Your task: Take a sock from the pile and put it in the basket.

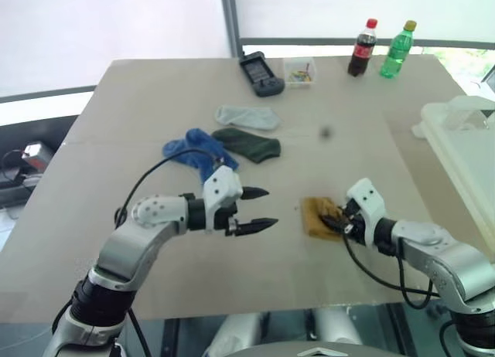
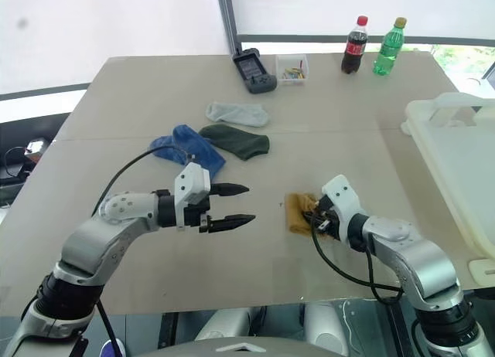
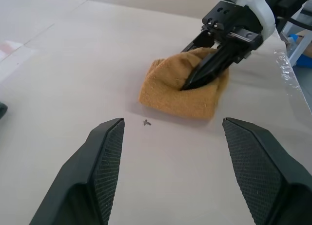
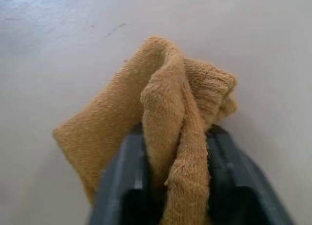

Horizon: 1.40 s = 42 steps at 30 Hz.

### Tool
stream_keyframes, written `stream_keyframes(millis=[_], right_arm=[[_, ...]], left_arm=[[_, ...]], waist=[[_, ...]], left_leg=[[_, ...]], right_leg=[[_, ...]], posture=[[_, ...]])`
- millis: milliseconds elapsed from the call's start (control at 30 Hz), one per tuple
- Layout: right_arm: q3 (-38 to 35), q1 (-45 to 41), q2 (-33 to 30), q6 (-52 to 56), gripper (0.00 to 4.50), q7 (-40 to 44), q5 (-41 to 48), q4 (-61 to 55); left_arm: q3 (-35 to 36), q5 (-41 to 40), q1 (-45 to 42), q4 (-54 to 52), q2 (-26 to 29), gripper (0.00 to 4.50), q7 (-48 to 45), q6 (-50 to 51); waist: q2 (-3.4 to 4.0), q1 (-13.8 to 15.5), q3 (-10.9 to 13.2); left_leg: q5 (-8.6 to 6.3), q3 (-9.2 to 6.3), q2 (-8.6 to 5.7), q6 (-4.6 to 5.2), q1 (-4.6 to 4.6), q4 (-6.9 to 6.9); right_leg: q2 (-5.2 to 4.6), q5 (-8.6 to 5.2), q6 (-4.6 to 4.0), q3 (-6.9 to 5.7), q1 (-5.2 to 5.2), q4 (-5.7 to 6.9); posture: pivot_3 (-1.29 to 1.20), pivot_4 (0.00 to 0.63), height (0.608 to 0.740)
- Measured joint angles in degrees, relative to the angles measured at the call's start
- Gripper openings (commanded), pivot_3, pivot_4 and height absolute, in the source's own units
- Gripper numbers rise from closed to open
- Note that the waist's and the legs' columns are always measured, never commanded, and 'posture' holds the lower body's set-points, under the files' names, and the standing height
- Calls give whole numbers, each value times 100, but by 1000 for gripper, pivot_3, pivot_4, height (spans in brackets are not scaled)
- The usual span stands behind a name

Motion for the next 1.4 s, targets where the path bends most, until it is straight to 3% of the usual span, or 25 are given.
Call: stream_keyframes(millis=[167, 300, 433, 600, 700, 1000, 1300, 1400], right_arm=[[-440, 23, 410, -151, 42, 45, 335, 250], [-1595, -254, 1048, -237, 42, -255, 1022, 349], [-2881, -1057, 1362, -568, 42, -1229, 1310, 413], [-4080, -1876, 1134, -836, 42, -3054, 554, 1006], [-4380, -1963, 895, -751, 42, -3693, 168, 1236], [-4750, -2266, 960, 284, 42, -4404, 166, 1576], [-5122, -2475, 939, 608, 4236, -4530, 238, 2254], [-5014, -2324, 843, 750, 4236, -4451, 233, 2085]], left_arm=[[80, -3, -37, 1, -104, 3437, 158, -4], [85, -9, -335, 28, -446, 3437, 349, -77], [82, -15, -759, 145, -923, 3437, 553, -126], [39, -30, -1334, 500, -1538, 3437, 771, -269], [49, -145, -1545, 607, -1812, 3437, 852, -329], [33, -319, -1502, 608, -1967, 3437, 794, -511], [-91, -317, -1370, 608, -1963, 3437, 814, -612], [-93, -315, -1319, 609, -1950, 3437, 833, -628]], waist=[[-2, -6, 0], [4, -2, 9], [4, 2, 9], [6, 13, 8], [9, -28, 9], [13, -115, 5], [17, -118, 6], [17, -123, 5]], left_leg=[[0, 0, 1, 0, 0, 0], [0, -1, 0, 0, -7, 1], [0, 0, -1, 0, -11, -1], [1, 2, -2, -1, -22, -2], [2, 14, -1, -1, -23, -5], [1, 37, 4, 1, -12, 0], [1, 38, 4, 1, -13, -1], [1, 38, 4, 2, -14, -1]], right_leg=[[1, 0, 0, 1, 0, 1], [1, 1, -1, 1, -6, 2], [1, 2, -2, 1, -12, 1], [0, 2, -3, 1, -26, 3], [0, 2, -4, 12, -30, 4], [4, 3, -3, 33, -27, 17], [4, 3, -3, 32, -28, 16], [4, 3, -3, 32, -28, 16]], posture=[[0, 150, 740], [0, 150, 740], [0, 150, 740], [0, 150, 740], [0, 150, 740], [0, 150, 740], [0, 150, 740], [0, 150, 740]])
